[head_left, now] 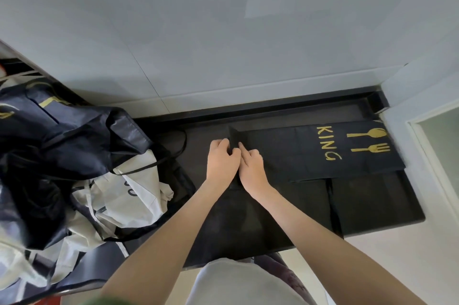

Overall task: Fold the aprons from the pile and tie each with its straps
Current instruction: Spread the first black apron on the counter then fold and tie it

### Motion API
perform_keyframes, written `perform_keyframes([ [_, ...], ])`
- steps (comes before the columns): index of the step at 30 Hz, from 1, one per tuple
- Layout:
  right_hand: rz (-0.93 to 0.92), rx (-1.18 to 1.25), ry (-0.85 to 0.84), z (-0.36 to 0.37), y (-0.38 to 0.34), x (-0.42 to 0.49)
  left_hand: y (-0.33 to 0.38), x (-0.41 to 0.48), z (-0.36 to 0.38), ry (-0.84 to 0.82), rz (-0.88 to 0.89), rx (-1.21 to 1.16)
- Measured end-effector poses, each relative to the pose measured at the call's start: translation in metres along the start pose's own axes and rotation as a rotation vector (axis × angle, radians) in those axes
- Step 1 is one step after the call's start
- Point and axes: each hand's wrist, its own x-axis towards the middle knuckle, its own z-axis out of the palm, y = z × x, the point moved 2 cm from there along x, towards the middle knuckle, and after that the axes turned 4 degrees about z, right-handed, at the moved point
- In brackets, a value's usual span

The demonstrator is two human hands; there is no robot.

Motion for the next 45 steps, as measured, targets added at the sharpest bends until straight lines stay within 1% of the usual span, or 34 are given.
perform_keyframes([
  [1,0.079,0.160,-0.066,0.002,-0.003,0.000,0.002,-0.002,0.001,0.004,0.014,-0.034],
  [2,0.181,0.394,-0.149,0.002,-0.009,-0.004,0.004,-0.004,0.002,-0.012,0.007,-0.097],
  [3,0.256,0.625,-0.218,0.002,-0.014,-0.008,0.003,-0.003,0.004,-0.046,-0.027,-0.191],
  [4,0.322,0.804,-0.245,0.000,-0.017,-0.010,0.003,-0.003,0.006,-0.095,-0.099,-0.315],
  [6,0.333,0.920,-0.270,-0.007,-0.019,-0.011,0.001,-0.005,0.008,-0.165,-0.261,-0.565],
  [7,0.317,0.903,-0.262,-0.008,-0.017,-0.011,-0.002,-0.007,0.009,-0.160,-0.296,-0.659],
  [9,0.266,0.752,-0.204,-0.012,-0.012,-0.009,-0.002,-0.009,0.009,-0.142,-0.267,-0.688],
  [12,0.257,0.486,-0.055,-0.014,-0.002,-0.003,-0.009,-0.007,0.010,-0.005,-0.249,-0.447],
  [14,0.271,0.351,0.075,-0.017,0.004,0.000,-0.013,-0.007,0.009,0.067,-0.318,-0.359],
  [16,0.230,0.198,0.165,-0.018,0.008,0.001,-0.020,-0.006,0.011,0.056,-0.385,-0.334],
  [18,0.175,0.046,0.193,-0.015,0.010,0.000,-0.021,-0.007,0.014,0.004,-0.430,-0.296],
  [21,0.124,-0.020,0.170,-0.015,0.012,-0.001,-0.024,-0.006,0.019,-0.084,-0.410,-0.243],
  [23,0.093,-0.048,0.124,-0.016,0.013,0.000,-0.022,-0.007,0.022,-0.163,-0.403,-0.241],
  [25,0.085,-0.093,0.120,-0.017,0.014,-0.002,-0.021,-0.008,0.026,-0.231,-0.398,-0.259],
  [28,0.076,-0.116,0.188,-0.017,0.014,-0.008,-0.019,-0.009,0.028,-0.248,-0.324,-0.167],
  [30,0.031,-0.151,0.174,-0.016,0.017,-0.010,-0.020,-0.010,0.027,-0.223,-0.278,-0.129],
  [32,0.025,-0.207,0.118,-0.015,0.019,-0.008,-0.019,-0.010,0.025,-0.220,-0.256,-0.127],
  [34,0.078,-0.227,0.029,-0.017,0.015,-0.003,-0.014,-0.011,0.024,-0.243,-0.210,-0.121],
  [37,0.191,-0.129,-0.149,-0.026,0.008,0.006,-0.002,-0.012,0.023,-0.278,-0.101,-0.065],
  [40,0.196,-0.099,-0.242,-0.034,0.008,0.009,0.007,-0.014,0.021,-0.293,-0.053,-0.058],
  [43,0.182,-0.094,-0.224,-0.039,0.007,0.005,0.011,-0.017,0.019,-0.317,-0.037,-0.095],
  [44,0.181,-0.054,-0.182,-0.040,0.007,0.003,0.013,-0.017,0.018,-0.324,-0.033,-0.122],
  [45,0.159,-0.067,-0.114,-0.041,0.007,0.002,0.015,-0.017,0.017,-0.330,-0.034,-0.154],
])
